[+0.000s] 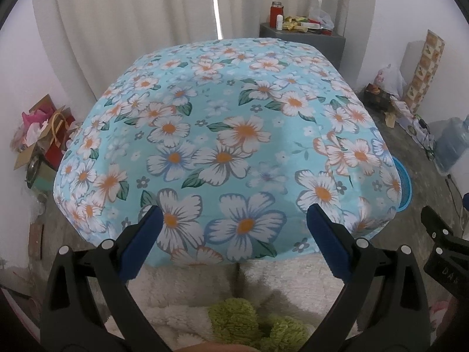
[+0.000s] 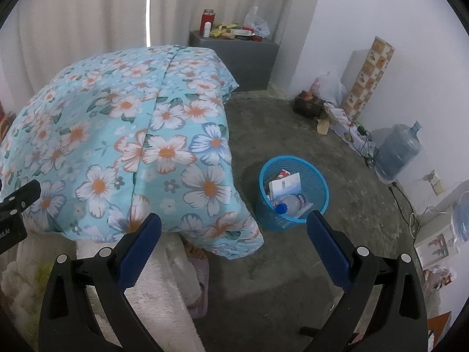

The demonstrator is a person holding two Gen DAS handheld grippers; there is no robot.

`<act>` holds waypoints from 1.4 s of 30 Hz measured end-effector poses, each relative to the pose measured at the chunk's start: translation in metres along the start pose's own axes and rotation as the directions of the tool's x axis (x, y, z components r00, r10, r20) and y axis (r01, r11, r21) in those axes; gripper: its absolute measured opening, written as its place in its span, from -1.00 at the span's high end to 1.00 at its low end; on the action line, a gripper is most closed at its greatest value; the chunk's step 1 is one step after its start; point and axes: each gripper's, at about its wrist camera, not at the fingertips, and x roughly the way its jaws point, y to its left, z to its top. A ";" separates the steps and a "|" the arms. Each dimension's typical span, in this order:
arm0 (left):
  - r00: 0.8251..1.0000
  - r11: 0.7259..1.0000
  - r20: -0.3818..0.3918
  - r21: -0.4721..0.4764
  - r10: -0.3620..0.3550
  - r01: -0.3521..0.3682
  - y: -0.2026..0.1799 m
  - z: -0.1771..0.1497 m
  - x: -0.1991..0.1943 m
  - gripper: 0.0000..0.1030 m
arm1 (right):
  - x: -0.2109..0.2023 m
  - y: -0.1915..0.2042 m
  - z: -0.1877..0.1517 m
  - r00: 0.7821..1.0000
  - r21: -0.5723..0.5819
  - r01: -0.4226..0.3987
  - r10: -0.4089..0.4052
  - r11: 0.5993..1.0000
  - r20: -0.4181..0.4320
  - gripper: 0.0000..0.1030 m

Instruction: Collect trash

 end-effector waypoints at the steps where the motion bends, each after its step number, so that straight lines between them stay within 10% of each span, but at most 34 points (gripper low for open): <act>1: 1.000 1.000 0.000 0.002 0.000 0.000 -0.001 0.000 -0.001 -0.83 | 0.000 0.000 0.000 1.000 -0.002 0.000 0.000 1.000 -0.001 -0.87; 42: 1.000 1.000 -0.007 0.005 -0.001 0.001 -0.005 0.002 0.001 -0.83 | -0.005 -0.008 0.005 1.000 0.017 0.018 -0.018 1.000 0.011 -0.87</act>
